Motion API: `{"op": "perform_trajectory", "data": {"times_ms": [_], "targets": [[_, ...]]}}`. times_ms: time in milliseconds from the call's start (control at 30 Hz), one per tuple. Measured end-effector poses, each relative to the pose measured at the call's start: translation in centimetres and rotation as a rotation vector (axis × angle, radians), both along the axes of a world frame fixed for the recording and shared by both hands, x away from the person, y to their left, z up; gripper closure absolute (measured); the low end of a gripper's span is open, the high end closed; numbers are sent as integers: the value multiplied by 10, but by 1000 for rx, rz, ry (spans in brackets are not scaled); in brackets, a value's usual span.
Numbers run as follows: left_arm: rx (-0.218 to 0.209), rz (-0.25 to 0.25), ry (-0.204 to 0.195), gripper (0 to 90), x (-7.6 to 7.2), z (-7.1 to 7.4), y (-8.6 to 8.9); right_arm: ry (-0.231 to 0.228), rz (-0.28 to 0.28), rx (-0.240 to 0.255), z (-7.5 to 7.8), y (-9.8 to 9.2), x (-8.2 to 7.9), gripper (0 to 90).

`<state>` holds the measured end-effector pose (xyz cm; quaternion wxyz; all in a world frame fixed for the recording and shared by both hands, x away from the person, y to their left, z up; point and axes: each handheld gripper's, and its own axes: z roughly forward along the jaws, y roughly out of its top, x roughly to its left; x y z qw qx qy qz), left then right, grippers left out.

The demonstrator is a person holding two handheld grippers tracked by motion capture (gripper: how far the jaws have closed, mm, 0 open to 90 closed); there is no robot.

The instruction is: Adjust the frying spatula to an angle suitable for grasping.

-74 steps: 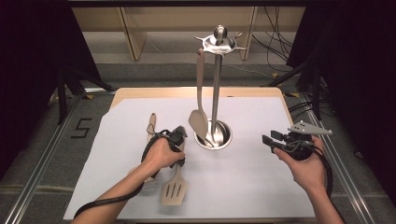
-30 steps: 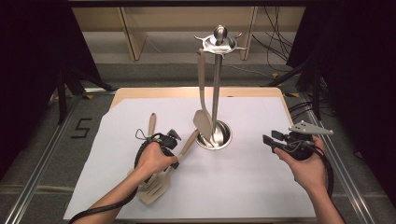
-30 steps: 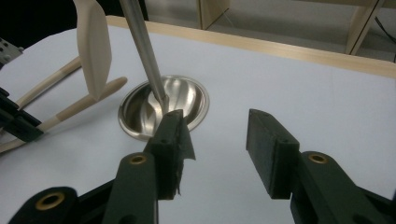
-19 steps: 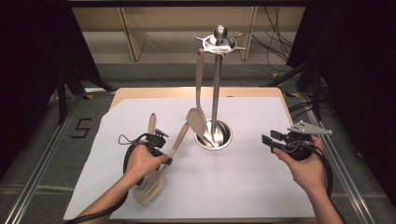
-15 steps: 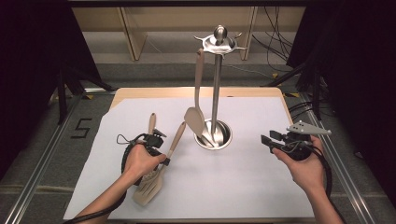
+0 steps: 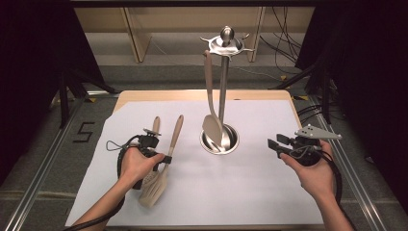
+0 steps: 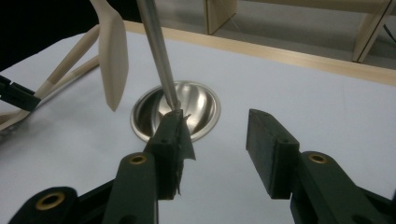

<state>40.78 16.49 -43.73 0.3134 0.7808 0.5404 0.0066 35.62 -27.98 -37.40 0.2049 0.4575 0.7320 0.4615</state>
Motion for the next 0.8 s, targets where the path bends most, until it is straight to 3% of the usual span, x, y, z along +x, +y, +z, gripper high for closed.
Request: {"op": "perform_trajectory", "data": {"times_ms": [67,133,200,267,300,333,433,467,500,533,567,600,800], "targets": [[-20,17,-48,786,-6,2,2,-21,16,-12,1,2,0,575],[-37,9,-97,786,-13,5,4,-12,24,6,4,7,-3,575],[-58,3,-139,785,-21,8,7,-52,46,-9,6,10,-4,577],[-75,13,-183,785,-29,10,8,-22,48,13,10,17,-9,581],[-77,4,-202,785,-33,12,9,-54,67,-1,11,19,-8,584],[-75,-2,-232,785,-38,14,9,-61,68,23,12,23,-10,587],[-89,7,-299,785,-47,18,6,-88,94,32,17,33,-13,596],[-73,-7,-309,785,-51,21,4,-88,107,49,19,37,-15,598],[-71,-11,-313,785,-52,22,3,-129,124,50,21,39,-15,599],[-71,-18,-323,785,-54,24,2,-110,128,67,22,42,-17,599],[-70,-22,-336,785,-55,27,0,-139,146,55,24,44,-16,599],[-69,-27,-342,785,-56,28,0,-116,151,85,25,50,-18,599],[-100,-28,-419,786,-60,44,-13,-151,228,118,32,73,-16,603]]}}
